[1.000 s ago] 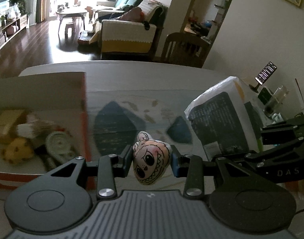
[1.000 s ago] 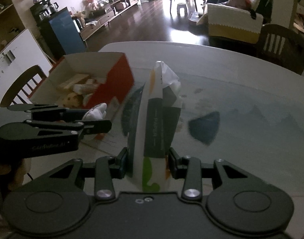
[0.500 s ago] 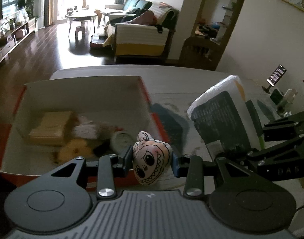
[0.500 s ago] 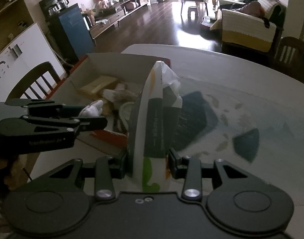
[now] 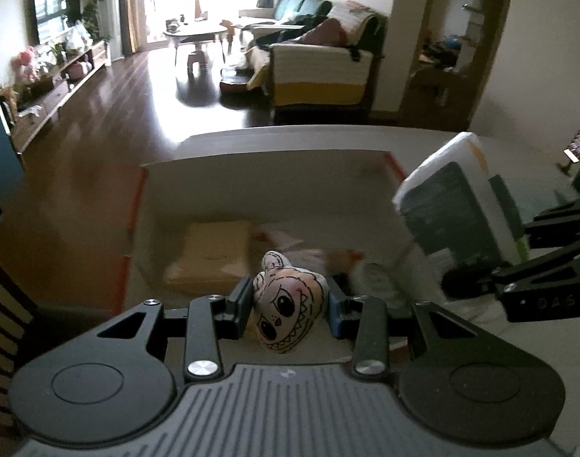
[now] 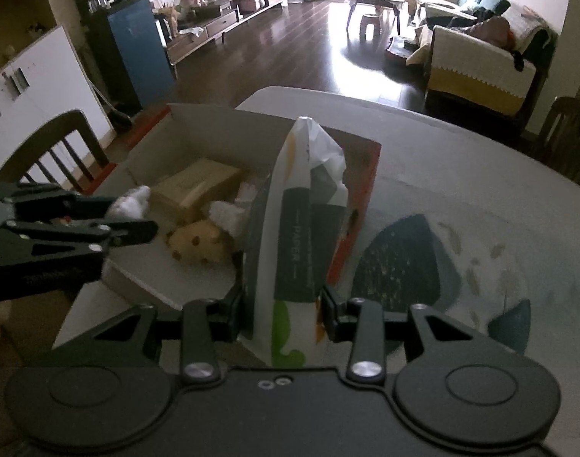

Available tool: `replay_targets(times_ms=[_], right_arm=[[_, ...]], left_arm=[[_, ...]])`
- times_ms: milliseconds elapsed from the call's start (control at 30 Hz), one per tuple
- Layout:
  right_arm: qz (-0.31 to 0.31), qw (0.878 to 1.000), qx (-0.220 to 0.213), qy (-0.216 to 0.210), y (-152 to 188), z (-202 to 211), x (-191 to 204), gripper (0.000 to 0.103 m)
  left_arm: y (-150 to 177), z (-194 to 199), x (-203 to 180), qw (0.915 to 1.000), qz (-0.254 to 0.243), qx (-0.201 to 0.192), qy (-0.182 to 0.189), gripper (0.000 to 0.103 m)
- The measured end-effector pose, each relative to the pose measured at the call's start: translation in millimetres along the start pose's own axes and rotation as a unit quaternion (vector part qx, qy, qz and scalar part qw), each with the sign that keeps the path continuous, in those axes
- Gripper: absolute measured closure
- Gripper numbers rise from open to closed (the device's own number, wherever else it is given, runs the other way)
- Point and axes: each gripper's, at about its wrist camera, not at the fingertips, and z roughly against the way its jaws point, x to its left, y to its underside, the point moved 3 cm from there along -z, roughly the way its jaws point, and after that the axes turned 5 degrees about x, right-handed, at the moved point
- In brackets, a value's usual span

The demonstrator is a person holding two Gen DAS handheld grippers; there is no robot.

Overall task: Organize objects
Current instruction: 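Carry plush doll with left gripper and tissue pack with right gripper over the box, then open both grippers to release plush doll and tissue pack into the box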

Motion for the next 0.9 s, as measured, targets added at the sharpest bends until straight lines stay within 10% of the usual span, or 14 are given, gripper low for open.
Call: replay_targets(times_ms=[900], right_arm=[[0.027,0.999,0.028,0.019,-6,-45,16,0.05]], left_arm=[[17,-64,37,0.9941,0.005,0.108,-0.006,0.057]])
